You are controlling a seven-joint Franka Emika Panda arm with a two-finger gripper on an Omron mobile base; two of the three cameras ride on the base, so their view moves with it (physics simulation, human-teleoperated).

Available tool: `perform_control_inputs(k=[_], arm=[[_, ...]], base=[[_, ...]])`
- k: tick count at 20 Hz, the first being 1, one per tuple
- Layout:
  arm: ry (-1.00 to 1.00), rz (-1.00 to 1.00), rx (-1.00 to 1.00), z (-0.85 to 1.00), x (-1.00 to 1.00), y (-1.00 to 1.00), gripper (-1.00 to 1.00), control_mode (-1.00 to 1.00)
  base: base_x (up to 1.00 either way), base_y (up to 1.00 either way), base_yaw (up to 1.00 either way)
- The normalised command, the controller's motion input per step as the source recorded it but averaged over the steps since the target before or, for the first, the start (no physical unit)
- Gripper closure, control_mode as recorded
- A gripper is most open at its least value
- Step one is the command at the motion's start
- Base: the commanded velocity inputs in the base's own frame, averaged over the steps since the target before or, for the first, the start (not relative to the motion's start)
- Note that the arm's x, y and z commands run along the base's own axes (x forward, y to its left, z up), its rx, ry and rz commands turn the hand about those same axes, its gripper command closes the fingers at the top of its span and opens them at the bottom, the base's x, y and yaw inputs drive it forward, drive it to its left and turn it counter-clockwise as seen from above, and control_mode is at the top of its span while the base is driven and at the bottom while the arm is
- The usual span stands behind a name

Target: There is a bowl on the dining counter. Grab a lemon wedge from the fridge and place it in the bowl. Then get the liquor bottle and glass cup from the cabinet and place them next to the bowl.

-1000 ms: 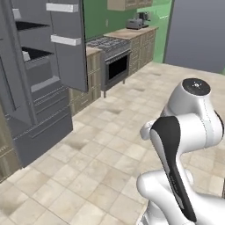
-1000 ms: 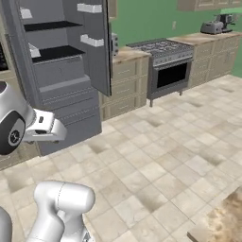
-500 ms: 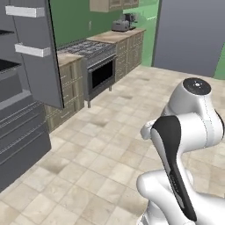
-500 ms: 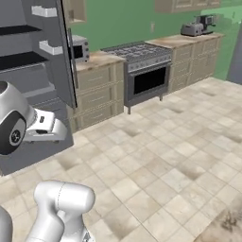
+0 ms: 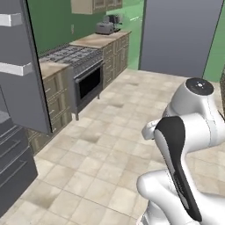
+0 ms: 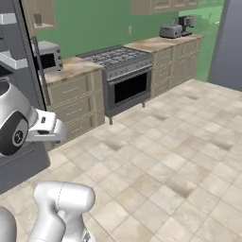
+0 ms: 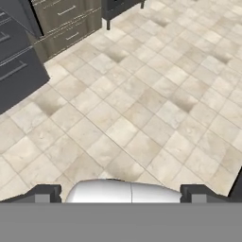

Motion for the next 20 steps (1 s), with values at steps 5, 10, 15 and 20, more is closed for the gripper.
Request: perform_control_inputs(k=[5, 10, 15, 20], arm=[[0.00, 0.00, 0.00, 0.00, 0.00, 0.00, -1.00, 1.00], [0.00, 0.00, 0.00, 0.00, 0.00, 0.00, -1.00, 1.00], [0.00, 0.00, 0.00, 0.00, 0.00, 0.00, -1.00, 1.00], [0.00, 0.00, 0.00, 0.00, 0.00, 0.00, -1.00, 1.00]], base=[[1.00, 0.33, -0.24], [1.00, -0.03, 0.23], [1.00, -0.25, 0.48], [1.00, -0.35, 0.50]])
